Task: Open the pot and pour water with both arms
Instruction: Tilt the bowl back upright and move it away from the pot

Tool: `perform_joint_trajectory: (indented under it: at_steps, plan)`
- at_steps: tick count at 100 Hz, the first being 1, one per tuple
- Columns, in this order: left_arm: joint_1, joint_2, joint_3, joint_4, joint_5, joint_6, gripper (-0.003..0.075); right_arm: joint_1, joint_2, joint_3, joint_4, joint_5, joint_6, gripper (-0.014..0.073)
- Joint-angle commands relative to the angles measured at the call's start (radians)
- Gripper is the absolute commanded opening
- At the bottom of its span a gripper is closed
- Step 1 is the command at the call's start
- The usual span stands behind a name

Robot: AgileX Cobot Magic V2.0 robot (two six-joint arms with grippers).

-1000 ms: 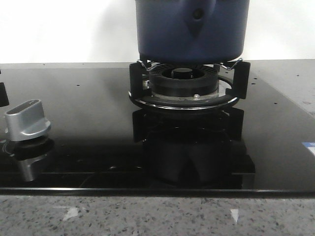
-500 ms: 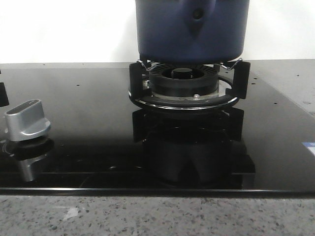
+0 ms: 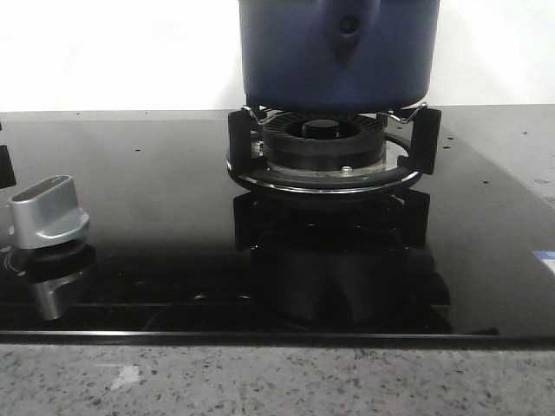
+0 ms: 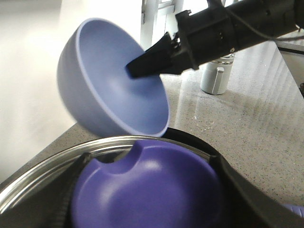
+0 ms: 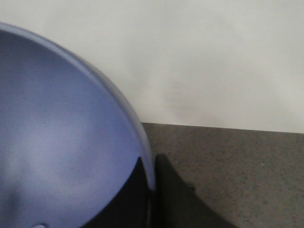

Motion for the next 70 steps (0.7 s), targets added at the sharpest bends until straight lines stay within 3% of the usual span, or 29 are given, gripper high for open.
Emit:
perform_joint_trajectory:
  at_steps: [1, 16, 43, 57, 70]
  plan:
    - [0.002, -0.055, -0.038, -0.119, 0.017, -0.008, 0.0314, -0.051, -0.07, -0.037, 0.0, -0.047, 0.058, -0.0046]
    - [0.002, -0.055, -0.038, -0.119, 0.017, -0.008, 0.0314, -0.162, -0.083, -0.037, 0.013, 0.102, 0.122, -0.0047]
    - [0.002, -0.055, -0.038, -0.119, 0.02, -0.008, 0.0314, -0.355, -0.053, -0.037, 0.028, 0.549, 0.098, -0.0047]
    - [0.002, -0.055, -0.038, -0.119, 0.02, -0.008, 0.0314, -0.372, -0.017, -0.035, 0.026, 0.654, 0.043, -0.0047]
    - [0.002, -0.055, -0.038, -0.119, 0.02, -0.008, 0.0314, -0.372, -0.008, 0.024, 0.028, 0.64, 0.037, -0.0047]
